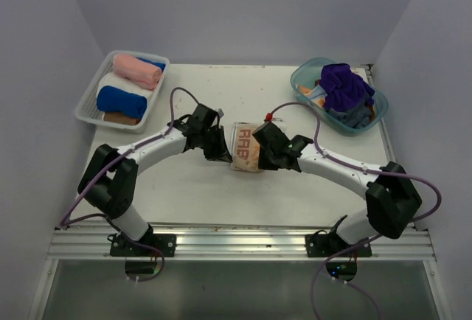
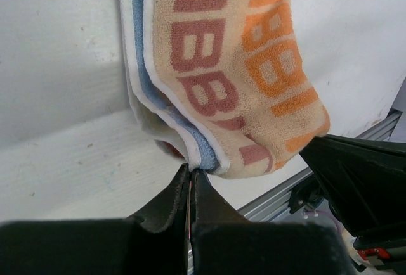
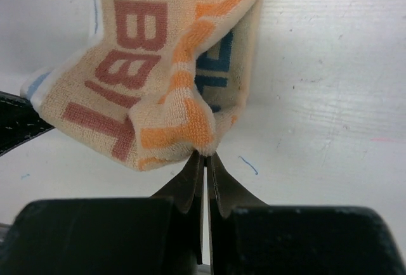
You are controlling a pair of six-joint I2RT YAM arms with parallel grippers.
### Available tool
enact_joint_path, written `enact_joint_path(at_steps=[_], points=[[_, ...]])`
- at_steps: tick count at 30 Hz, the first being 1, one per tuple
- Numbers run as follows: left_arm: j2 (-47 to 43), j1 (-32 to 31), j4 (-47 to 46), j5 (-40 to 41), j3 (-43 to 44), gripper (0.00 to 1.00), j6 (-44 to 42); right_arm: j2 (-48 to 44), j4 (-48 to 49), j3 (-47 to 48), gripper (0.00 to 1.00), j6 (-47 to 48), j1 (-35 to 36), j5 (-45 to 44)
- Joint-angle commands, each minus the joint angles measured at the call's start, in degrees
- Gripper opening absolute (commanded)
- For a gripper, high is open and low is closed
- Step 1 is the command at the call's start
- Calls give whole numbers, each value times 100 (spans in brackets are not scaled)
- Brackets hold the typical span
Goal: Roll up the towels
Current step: Roll the towel
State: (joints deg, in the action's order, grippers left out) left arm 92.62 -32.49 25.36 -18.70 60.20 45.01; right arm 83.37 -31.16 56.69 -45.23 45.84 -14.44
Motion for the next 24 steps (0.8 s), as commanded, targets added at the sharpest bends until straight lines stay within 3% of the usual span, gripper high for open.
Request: enact_joint_path(at_steps=[1,10,15,23,24], points=[[309,137,-49,-213,395,0,8,346,-110,395,1,199,-233,-42],[1117,472,-234,-450,958,0,-19,1224,-145,949,0,419,-664,151],[1127,525,-137,-617,1081,0,-159,1068,-215,950,0,401,-708,318],[285,437,-163,-969,-183,0,-344,31,-224,-157,0,-99,-235,609],[196,367,-181,-995,-541,0,-344,-92,-242,-332,5,-248,10,609]])
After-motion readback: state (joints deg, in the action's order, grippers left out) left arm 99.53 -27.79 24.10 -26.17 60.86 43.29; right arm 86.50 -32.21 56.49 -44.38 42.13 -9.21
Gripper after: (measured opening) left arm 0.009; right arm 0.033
